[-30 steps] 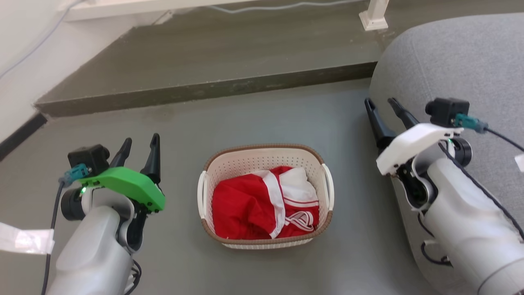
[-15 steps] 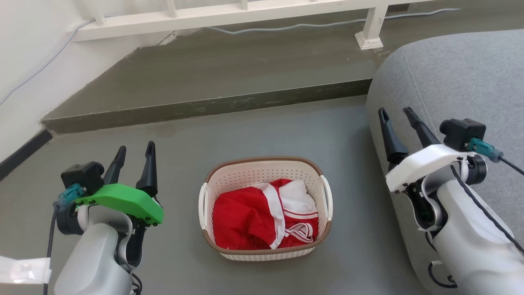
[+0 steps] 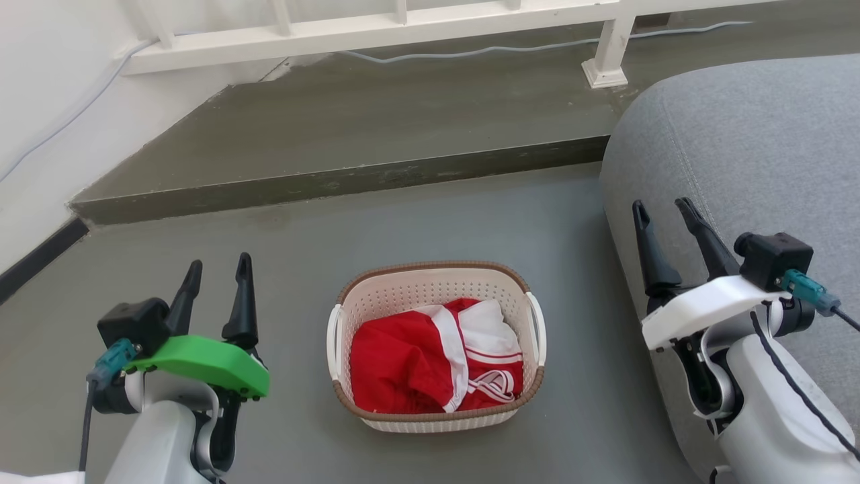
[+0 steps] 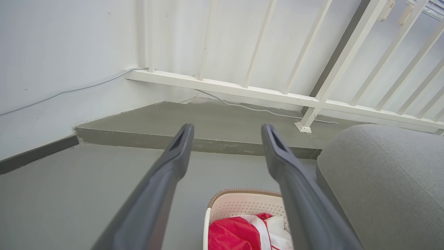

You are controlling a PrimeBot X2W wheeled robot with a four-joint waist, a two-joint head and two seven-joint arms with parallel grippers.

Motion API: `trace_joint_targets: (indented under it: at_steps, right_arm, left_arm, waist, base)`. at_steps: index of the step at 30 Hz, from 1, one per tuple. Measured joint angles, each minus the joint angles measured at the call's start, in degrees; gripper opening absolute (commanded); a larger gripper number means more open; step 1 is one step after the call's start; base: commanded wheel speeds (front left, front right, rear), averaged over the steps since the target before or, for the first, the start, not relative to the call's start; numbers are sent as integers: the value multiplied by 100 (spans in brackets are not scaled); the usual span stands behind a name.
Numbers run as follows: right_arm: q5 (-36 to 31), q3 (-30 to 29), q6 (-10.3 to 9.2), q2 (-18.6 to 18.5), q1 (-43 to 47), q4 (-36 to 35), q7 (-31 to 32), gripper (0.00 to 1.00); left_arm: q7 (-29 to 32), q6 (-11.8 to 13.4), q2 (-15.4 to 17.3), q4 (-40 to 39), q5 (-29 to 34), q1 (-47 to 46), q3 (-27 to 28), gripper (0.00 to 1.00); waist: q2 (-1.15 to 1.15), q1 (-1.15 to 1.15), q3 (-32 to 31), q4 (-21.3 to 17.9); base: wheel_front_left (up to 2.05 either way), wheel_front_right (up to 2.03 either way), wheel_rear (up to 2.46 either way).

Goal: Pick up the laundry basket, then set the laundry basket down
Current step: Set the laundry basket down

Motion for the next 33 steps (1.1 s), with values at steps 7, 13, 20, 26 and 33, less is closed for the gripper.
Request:
trace_joint_targets:
  at_steps: [7,13,20,26,33]
  right_arm:
    - [-234,-127,10,119,349,-259,0,100]
    - [-375,-229,19,153,603,-385,1,100]
    - [-511,-360,75,237,801,-491,0,100]
    - [-608,-428,141,283,930,-514,0,100]
    - [-711,-533,220,313,951,-565,0,100]
  left_arm:
    - [0,-30,-86,-207,205,266,112,100]
    - [0,-82,-113,-387,401,404,189,100]
    - [0,-84,-146,-493,483,576,319,100]
    - [0,-129,-189,-543,632,672,361,100]
    - [0,-174,-257,-580,724,687,394,100]
  waist:
    - [0,0,-51,-4]
    - [0,0,-86,-18]
    - [0,0,-115,-29]
    - [0,0,-128,-33]
    - [0,0,-112,-26]
  base:
    - [0,0,0]
    - [0,0,0]
    - [0,0,0]
    - [0,0,0]
    - [0,0,0]
